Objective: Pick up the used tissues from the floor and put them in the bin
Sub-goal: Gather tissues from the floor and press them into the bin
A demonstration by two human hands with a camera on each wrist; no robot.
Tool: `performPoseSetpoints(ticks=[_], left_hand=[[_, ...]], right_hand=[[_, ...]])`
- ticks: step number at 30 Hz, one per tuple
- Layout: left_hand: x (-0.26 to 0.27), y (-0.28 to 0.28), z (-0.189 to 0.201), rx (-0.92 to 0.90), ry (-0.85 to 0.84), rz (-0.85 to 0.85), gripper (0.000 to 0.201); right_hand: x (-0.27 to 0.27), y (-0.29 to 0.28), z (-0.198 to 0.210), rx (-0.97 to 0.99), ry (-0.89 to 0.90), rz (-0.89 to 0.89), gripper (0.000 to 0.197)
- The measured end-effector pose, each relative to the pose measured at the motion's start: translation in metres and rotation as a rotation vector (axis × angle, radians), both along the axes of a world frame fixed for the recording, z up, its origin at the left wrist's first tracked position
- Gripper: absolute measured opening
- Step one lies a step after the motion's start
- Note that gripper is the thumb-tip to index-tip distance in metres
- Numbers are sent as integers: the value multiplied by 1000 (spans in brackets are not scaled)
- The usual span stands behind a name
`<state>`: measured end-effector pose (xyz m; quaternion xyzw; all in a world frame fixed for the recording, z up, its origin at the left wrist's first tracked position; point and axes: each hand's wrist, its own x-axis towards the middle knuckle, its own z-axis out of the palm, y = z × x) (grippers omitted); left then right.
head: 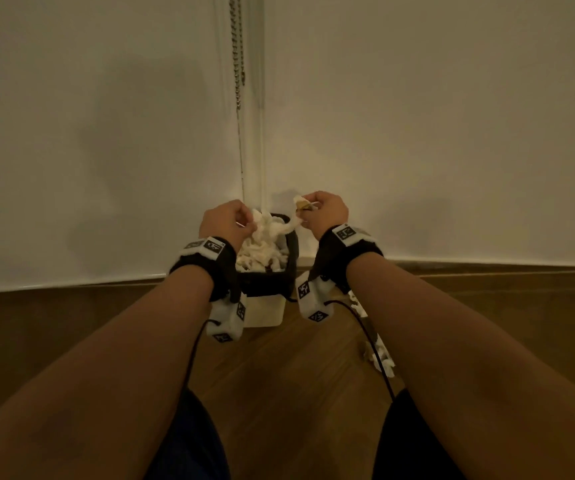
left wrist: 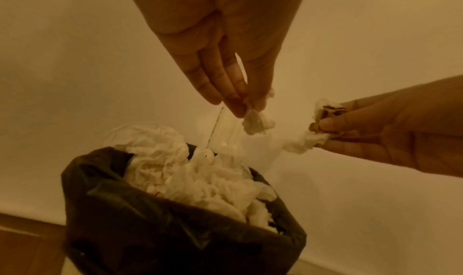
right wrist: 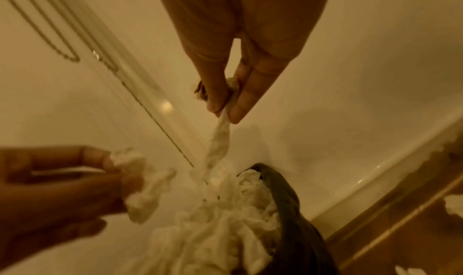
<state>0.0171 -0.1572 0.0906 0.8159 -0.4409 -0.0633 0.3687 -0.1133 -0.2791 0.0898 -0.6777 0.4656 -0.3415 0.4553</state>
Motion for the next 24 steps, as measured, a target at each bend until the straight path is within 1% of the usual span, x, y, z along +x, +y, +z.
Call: performPoseSetpoints(ticks=[2,4,7,8,10,11,13,15,18,20,22,24], left_hand=[[2,-5,-7,6,-11,-9,12],[1,-11,-12,-7,-3,-17,14],[-4,-22,-20,2,20,-59,15],[-6,-26,-22,30,17,-82,13],[-9,-35,-27,98,-15,-108,4],[-9,-39,-30,122,-32,-112,4],[-9,-46,-36,179,-54,-118,13],[-7,-49,-41,263,-75,-142,19],[-4,-51,-49,389,-128,-177,22],[-3,-52,-52,441,-187,-189,24],[-2,-53,-53,485,-254,-219,25],[-3,-53,-56,547,-286,-252,29]], right_hand=[[6,-5,-8,-81,115,14,9],[10,-9,-16,-156,205,20,12],[16,-12,-30,-170,218,-10,13],[19,-13,-35,-160,218,-21,12],[25,-15,-40,-136,237,-23,4],[28,-16,-42,-131,265,-13,4],[34,-19,-48,-140,334,26,14],[39,-19,-54,-181,419,89,21],[48,-15,-63,-247,521,207,27],[55,-14,-68,-312,589,291,33],[59,-14,-72,-410,726,354,32],[59,-17,-76,-536,903,368,29]])
